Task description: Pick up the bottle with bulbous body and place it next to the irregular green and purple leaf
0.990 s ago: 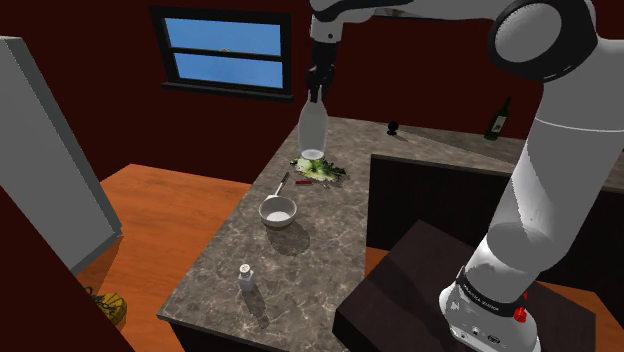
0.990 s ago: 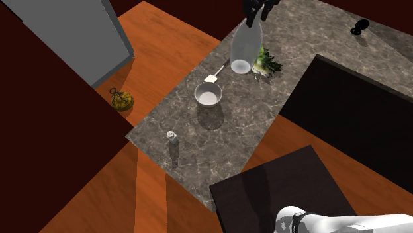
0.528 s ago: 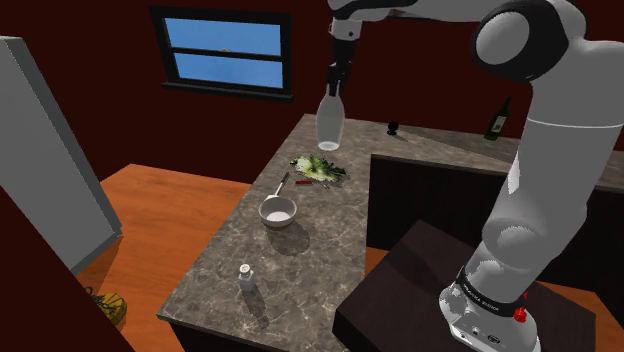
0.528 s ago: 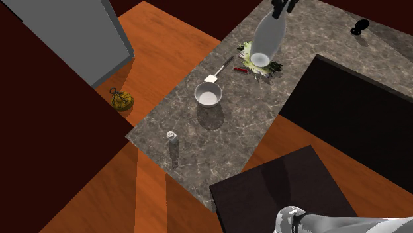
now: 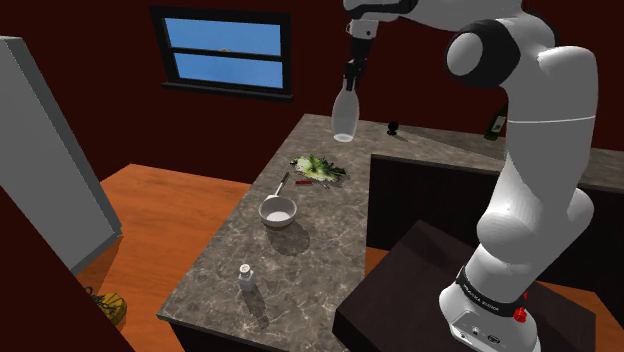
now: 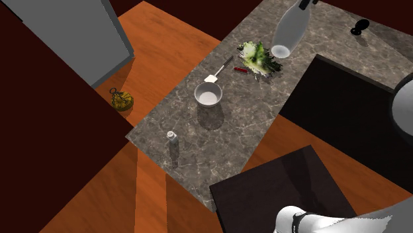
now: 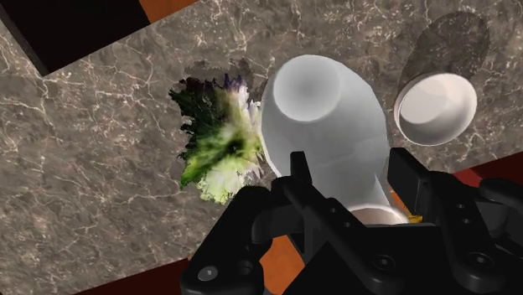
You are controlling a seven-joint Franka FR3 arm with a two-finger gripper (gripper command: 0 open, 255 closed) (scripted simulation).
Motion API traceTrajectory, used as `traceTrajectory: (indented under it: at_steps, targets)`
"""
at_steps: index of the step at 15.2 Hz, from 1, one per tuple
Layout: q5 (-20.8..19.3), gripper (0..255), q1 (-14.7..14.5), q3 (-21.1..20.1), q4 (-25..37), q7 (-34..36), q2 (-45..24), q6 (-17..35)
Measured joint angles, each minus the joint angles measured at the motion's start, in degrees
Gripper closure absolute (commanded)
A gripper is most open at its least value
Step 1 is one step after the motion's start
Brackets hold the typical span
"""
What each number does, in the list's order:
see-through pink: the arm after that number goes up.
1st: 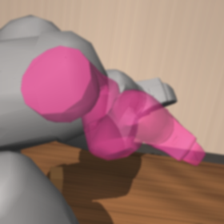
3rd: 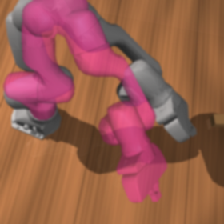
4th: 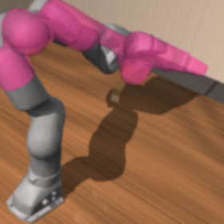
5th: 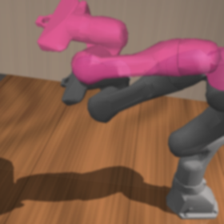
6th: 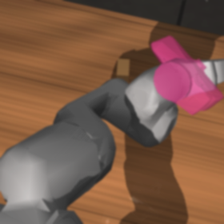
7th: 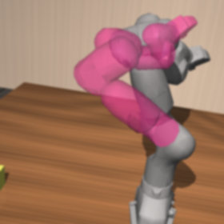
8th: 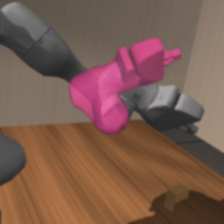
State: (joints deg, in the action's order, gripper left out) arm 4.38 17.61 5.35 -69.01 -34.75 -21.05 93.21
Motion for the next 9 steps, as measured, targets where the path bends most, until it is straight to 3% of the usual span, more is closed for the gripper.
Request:
traceTrajectory:
  at_steps: [5, 9]
  targets:
    - [1.3, 255, 4.1, 1.2, 8.4, -4.7, -6.0, -2.7]
    - [1.3, 255, 4.5, 1.3, 5.7, -5.5, -5.7, -0.3]
